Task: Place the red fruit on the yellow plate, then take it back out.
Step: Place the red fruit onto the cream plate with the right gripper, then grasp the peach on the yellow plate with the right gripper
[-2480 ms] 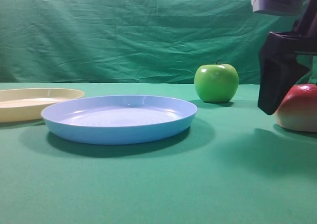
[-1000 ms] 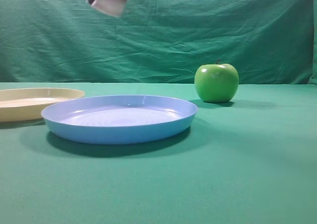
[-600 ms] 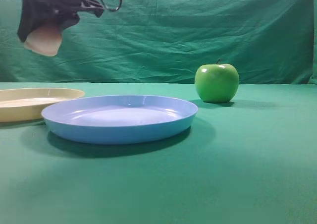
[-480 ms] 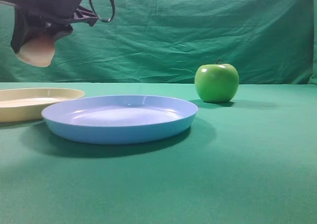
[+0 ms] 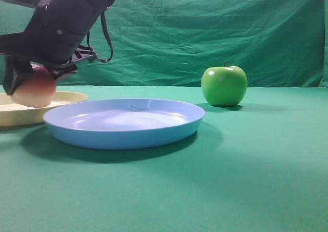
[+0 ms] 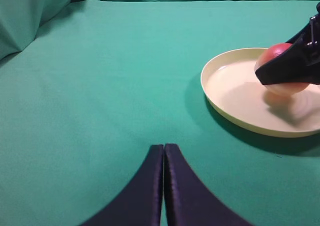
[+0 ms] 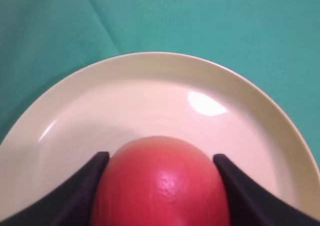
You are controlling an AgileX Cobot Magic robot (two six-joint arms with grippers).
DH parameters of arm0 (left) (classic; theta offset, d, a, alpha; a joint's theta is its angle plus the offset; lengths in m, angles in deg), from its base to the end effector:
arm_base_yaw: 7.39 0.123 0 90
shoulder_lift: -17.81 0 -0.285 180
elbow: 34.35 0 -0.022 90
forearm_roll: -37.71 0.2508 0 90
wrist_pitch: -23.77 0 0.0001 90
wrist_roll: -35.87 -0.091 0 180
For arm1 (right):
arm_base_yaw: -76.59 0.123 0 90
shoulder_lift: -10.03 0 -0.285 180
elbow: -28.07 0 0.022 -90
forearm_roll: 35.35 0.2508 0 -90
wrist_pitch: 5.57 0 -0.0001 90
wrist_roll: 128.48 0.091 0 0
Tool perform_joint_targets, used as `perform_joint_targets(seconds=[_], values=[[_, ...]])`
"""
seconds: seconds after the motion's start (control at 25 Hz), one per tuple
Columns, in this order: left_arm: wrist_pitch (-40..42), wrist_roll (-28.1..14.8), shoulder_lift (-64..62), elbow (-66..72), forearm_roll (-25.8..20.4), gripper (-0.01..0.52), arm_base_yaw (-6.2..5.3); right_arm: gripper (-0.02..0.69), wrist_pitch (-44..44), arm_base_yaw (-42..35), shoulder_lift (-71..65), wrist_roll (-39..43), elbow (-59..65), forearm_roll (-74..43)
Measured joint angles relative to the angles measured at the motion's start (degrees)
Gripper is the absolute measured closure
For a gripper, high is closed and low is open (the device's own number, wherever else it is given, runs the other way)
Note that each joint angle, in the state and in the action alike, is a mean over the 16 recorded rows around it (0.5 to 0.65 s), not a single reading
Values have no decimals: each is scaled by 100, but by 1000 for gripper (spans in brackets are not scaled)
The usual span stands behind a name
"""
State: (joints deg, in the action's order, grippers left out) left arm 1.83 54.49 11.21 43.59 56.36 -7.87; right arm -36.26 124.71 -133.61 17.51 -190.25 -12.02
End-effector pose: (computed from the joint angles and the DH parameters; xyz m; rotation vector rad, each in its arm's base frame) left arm 0.0516 0.0105 0.1774 -0.0960 1.8365 0.0892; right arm 0.3477 0.4154 0.1850 -1.3094 1.9875 0.5315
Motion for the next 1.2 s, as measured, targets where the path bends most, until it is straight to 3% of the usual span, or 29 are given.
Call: perform_joint_targets(seconds=[0.16, 0.52, 0.68, 0.84, 1.2], values=[[0, 0, 0, 0, 0, 514, 0, 137, -401, -61, 367, 106, 0, -122], [0, 0, 0, 0, 0, 514, 0, 500, -1578, -337, 1424, 711, 0, -272], [0, 0, 0, 0, 0, 514, 0, 620, -2150, -485, 1772, 1020, -2, -287], [0, 0, 0, 0, 0, 514, 0, 662, -2771, -665, 1984, 1385, -4, -322], [0, 0, 0, 0, 0, 514, 0, 665, -3840, -1330, 2209, 2288, -2, -410]])
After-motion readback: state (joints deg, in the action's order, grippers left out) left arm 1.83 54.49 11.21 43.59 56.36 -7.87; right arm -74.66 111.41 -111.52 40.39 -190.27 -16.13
